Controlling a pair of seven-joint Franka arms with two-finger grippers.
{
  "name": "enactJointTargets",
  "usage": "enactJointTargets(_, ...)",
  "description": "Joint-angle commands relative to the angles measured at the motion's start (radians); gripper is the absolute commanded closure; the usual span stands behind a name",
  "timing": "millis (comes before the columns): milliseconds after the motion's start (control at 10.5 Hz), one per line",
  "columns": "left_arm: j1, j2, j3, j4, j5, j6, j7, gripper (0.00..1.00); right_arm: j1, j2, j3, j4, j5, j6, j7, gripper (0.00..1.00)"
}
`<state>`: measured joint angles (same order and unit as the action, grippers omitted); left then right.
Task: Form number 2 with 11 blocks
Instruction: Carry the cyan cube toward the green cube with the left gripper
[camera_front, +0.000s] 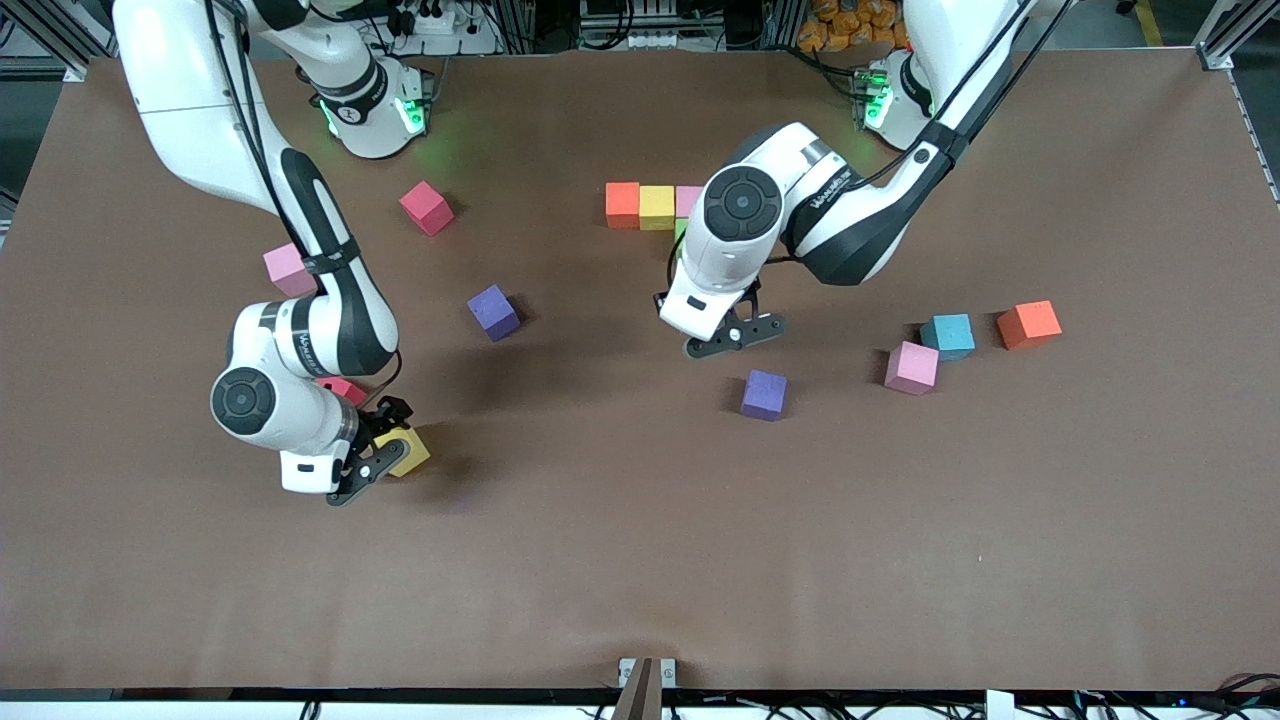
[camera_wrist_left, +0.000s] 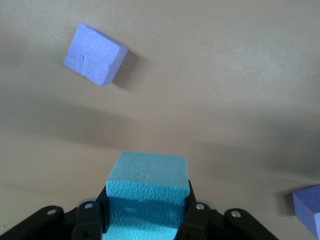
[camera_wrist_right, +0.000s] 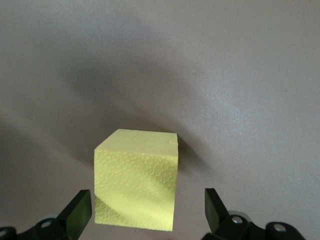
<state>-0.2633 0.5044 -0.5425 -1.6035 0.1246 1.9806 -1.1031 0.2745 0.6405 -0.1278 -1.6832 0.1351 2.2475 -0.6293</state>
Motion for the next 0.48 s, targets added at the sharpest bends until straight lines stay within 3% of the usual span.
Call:
enactJointTargets(0,-0.002,-0.009,-0.016,-0.013,-0.022,0.012,-0.015,0.91,-0.012,0.008,0.011,0.025,0.018,-0.013,-0.009,0.00)
enactJointTargets(382,0.012,-0.113,-0.033,-0.230,-0.025,0.147,-0.029,0.92,-0.012,0.025,0.013,0.020,0.021,-0.005,-0.009,0.00)
